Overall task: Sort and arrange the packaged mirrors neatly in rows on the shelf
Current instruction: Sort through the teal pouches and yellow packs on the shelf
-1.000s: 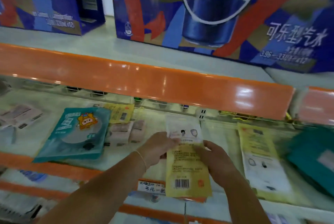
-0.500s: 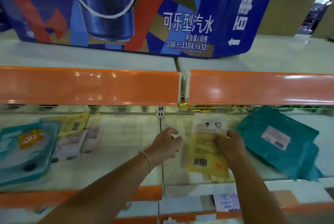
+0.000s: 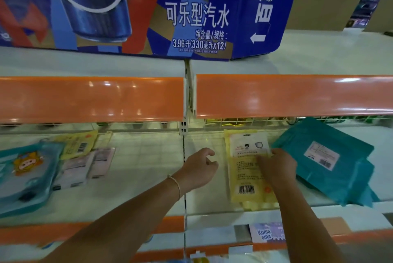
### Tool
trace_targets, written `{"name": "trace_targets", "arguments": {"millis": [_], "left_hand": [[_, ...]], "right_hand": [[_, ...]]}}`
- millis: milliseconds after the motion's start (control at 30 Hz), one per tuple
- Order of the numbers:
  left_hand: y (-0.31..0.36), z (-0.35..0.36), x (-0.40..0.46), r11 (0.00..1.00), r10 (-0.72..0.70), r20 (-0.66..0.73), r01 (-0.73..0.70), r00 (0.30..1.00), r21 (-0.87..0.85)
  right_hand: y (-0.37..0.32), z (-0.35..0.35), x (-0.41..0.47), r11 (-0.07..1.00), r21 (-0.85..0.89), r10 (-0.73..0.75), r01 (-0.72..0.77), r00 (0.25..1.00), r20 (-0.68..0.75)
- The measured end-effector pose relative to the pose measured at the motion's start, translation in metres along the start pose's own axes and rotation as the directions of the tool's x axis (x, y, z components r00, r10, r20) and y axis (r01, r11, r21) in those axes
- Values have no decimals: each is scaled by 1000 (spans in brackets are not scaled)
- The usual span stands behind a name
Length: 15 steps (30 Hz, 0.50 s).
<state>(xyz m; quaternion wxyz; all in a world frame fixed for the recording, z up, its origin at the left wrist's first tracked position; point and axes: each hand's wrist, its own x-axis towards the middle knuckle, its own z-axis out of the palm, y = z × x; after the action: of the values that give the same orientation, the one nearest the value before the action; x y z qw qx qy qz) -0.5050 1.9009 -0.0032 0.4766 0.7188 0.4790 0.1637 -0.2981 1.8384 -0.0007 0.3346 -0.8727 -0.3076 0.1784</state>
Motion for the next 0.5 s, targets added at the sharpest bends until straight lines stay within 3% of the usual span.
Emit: {"name": "trace_targets", "arguments": {"millis": [200, 500], "left_hand": [[-6, -5, -2, 1000, 16, 10, -16, 1000, -22], [-33, -46, -25, 1000, -4, -98, 4, 995, -4]], "right_hand": [[-9, 4, -12, 966, -200, -183, 161, 979, -93], [-54, 48, -46, 931, -100, -359, 352, 931, -68]]}}
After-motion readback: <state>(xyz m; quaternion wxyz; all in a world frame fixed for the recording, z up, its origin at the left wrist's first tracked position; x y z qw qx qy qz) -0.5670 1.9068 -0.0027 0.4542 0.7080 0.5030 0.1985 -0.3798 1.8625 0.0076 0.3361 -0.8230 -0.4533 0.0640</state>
